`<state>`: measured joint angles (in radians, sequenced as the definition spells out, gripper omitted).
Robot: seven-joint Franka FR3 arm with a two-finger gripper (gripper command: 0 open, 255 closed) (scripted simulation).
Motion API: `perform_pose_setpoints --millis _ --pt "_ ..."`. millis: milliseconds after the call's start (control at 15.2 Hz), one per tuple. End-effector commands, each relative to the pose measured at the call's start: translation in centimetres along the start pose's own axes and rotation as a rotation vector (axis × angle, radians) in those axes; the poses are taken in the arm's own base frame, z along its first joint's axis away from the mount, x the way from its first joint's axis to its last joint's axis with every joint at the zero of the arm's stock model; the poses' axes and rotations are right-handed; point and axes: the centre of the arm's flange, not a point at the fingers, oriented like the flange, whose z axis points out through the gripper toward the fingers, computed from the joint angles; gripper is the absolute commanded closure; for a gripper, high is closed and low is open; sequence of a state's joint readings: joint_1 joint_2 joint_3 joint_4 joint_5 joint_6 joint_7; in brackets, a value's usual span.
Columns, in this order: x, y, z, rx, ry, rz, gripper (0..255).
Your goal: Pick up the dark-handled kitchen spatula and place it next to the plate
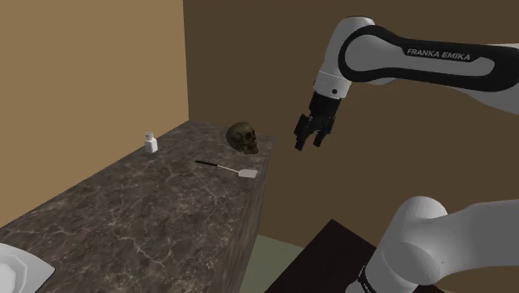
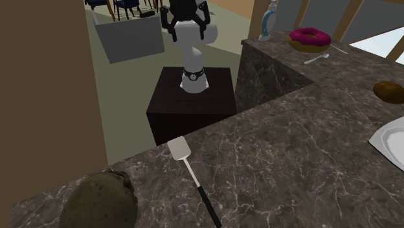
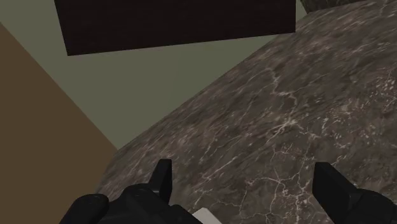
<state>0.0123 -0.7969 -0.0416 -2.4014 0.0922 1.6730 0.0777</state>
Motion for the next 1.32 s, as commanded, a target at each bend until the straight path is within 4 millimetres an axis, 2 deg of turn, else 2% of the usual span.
perform_pose_setpoints --millis 0,594,1254 --pt "0.0 0.0 0.0 0.000 0.000 0.000 0" --pt "10.0 0.4 6.5 -0.024 -0.009 -0.176 0" --pt "20.9 -1.0 13.9 -0.051 -0.019 -0.371 0"
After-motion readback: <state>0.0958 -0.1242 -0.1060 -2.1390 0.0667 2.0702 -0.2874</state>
